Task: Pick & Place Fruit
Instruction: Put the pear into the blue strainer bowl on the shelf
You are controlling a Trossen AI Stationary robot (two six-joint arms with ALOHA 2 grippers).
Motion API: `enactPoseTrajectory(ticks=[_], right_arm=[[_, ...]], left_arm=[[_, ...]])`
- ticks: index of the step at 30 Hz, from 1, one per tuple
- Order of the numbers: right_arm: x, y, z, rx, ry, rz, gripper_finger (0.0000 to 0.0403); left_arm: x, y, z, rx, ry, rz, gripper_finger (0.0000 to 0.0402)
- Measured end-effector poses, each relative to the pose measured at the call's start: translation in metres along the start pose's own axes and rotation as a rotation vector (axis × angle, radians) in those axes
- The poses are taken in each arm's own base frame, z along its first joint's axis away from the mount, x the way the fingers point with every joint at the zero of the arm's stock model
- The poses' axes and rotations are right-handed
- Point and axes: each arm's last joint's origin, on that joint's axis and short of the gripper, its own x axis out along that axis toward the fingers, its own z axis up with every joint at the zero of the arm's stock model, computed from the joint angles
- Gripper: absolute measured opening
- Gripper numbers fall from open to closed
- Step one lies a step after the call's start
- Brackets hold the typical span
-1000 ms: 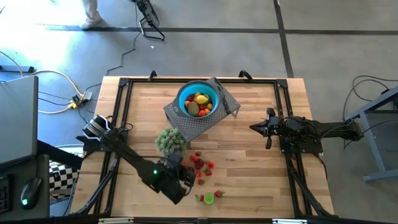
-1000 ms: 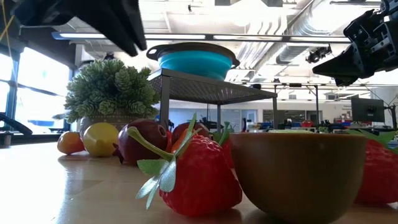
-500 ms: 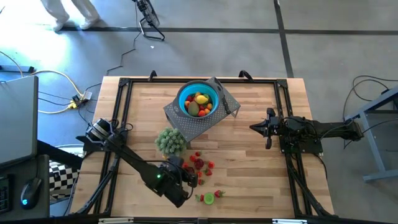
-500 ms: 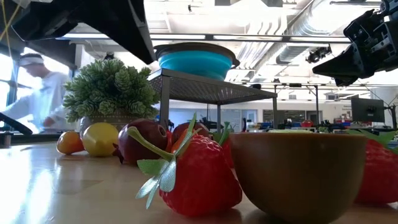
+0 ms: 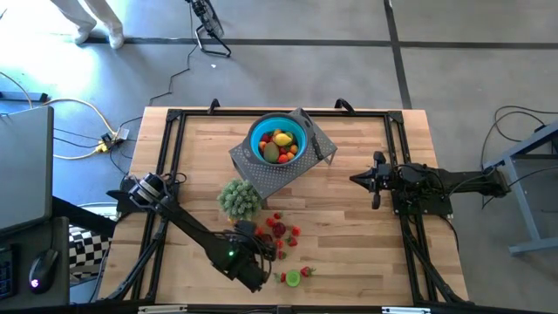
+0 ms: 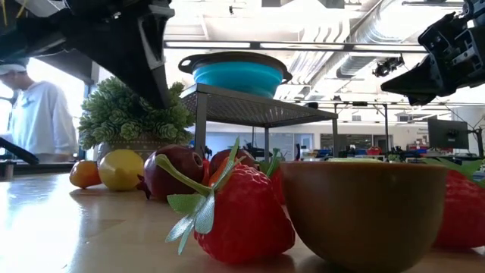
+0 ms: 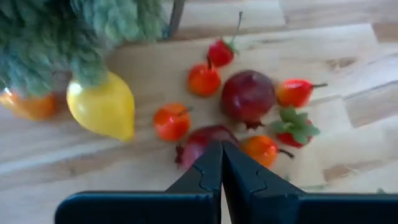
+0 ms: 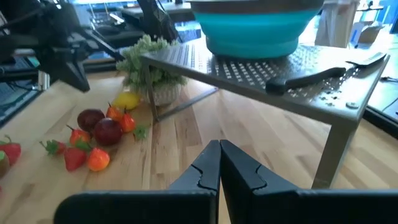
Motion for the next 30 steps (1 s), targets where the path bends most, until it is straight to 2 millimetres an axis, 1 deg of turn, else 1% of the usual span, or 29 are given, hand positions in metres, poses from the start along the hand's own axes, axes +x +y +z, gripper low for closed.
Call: enactPoseTrajectory(ticks=[9,13,15,18,26,30], right_arm=[[0.002,0.0,-0.002,-0.005,0.022,-0.002,0.0003],[0.002,0.0,-0.002,-0.006,0.027,-0.003,0.0002],[0.002,0.0,-0.002,-0.006,0.028,-0.004,0.0002],[0.002,0.0,-0.002,-0.006,0.027,-0.004,0.0002],[0.002,0.0,-0.002,-0.007,0.03,-0.004,0.0002],[0.002,0.0,-0.002,-0.007,0.031,-0.004,0.0002]], left_arm=[[0.0,0.001,-0.001,0.087,0.051,0.024,0.0001],[0.003,0.0,0.001,0.07,0.09,0.049,0.0019],[0.005,0.0,0.003,0.06,0.131,0.072,0.0039],[0.011,-0.002,0.008,0.039,0.175,0.11,0.0079],[0.025,-0.007,0.024,0.009,0.165,0.143,0.0199],[0.027,-0.008,0.026,0.019,0.164,0.144,0.0244]])
